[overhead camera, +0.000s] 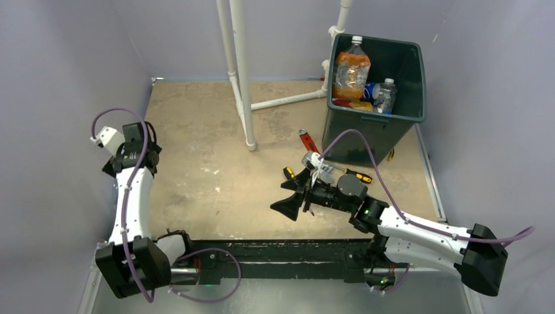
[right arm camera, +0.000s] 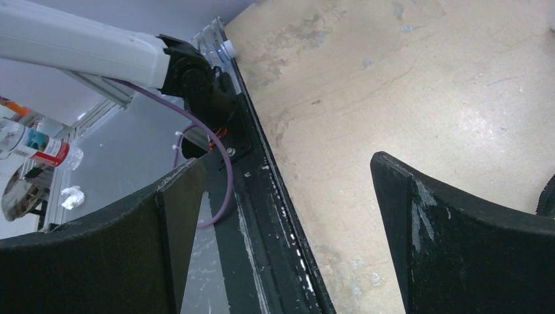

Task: Put the plastic bottles in the bin
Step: Pick up the plastic bottle from the corner of the board.

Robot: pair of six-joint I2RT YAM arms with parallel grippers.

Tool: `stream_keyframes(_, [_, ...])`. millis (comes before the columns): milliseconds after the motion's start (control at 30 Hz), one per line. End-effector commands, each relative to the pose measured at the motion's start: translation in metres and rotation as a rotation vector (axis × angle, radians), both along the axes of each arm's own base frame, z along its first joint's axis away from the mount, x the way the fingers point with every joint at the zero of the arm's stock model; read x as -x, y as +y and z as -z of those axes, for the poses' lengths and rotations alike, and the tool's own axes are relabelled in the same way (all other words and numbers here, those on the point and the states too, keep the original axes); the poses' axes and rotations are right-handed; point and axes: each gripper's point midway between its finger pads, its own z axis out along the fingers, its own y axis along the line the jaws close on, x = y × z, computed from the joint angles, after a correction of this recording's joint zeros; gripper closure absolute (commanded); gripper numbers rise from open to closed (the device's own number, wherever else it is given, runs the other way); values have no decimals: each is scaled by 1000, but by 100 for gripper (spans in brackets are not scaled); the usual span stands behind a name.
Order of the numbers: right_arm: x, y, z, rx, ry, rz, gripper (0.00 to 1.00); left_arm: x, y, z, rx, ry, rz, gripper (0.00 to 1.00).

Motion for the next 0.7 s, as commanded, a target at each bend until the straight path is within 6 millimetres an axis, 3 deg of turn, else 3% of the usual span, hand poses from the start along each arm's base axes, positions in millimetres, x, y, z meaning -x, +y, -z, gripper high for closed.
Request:
stream_keyframes(0, [12,-2,-23,-79,-40,-48,1,-22,6,19,-64,169,205,1])
stream_keyframes(133, [20,-7,-29,-114,-44,-69,1,-29,13,32,-134,348,239,1])
stream_keyframes(300, [22,-18,-38,-153,-73,-44,1,-15,26,40,-293,651,241,1])
stream_keyframes(533, [28,-19,-46,-175,-83,-67,1,1,44,48,-296,638,210,1])
stream_keyframes(667, [27,-21,-44,-175,-83,-56,1,4,55,68,-214,693,235,4])
